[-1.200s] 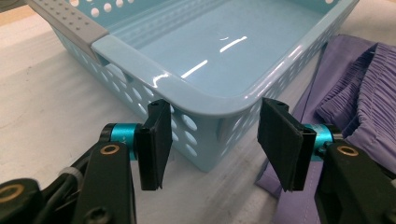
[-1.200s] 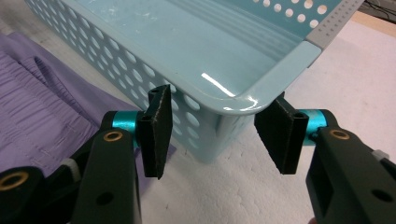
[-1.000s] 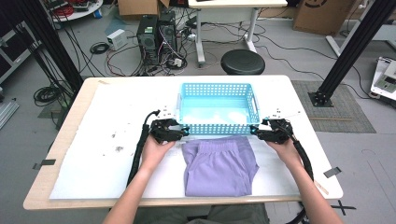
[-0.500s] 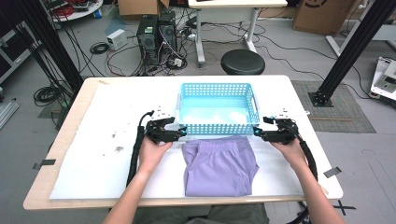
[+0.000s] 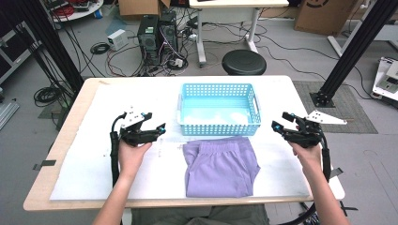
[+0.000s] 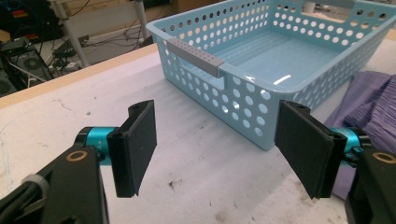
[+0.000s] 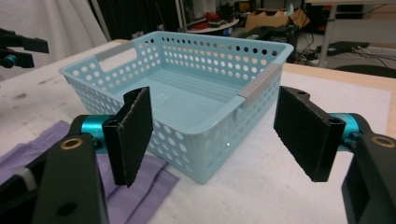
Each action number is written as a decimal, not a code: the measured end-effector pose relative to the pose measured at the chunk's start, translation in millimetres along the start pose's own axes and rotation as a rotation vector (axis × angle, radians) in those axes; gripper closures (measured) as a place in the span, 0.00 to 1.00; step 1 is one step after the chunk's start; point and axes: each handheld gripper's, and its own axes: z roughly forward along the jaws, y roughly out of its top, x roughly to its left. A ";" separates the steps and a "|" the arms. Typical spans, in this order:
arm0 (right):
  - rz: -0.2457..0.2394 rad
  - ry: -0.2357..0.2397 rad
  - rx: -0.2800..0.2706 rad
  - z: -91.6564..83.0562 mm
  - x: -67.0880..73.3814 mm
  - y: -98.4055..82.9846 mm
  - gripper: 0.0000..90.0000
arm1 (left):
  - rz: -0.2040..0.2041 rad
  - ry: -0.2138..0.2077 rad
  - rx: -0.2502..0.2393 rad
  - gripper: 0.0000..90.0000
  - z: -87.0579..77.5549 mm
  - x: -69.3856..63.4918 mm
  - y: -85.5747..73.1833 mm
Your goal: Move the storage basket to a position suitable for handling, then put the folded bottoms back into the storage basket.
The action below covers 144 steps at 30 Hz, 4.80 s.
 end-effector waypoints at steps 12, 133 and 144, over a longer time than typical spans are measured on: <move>-0.086 -0.020 0.071 2.1 23.5 -10.8 0.35 | 0.041 -0.105 -0.072 0.33 -18.8 -15.3 -13.4; -0.102 -0.064 0.478 25.1 145.1 -74.8 0.91 | -0.112 -0.192 0.343 0.89 29.1 -146.6 -37.4; -0.062 -0.019 0.450 21.1 140.1 -69.7 0.94 | -0.165 -0.265 0.308 0.96 26.8 -138.8 -33.1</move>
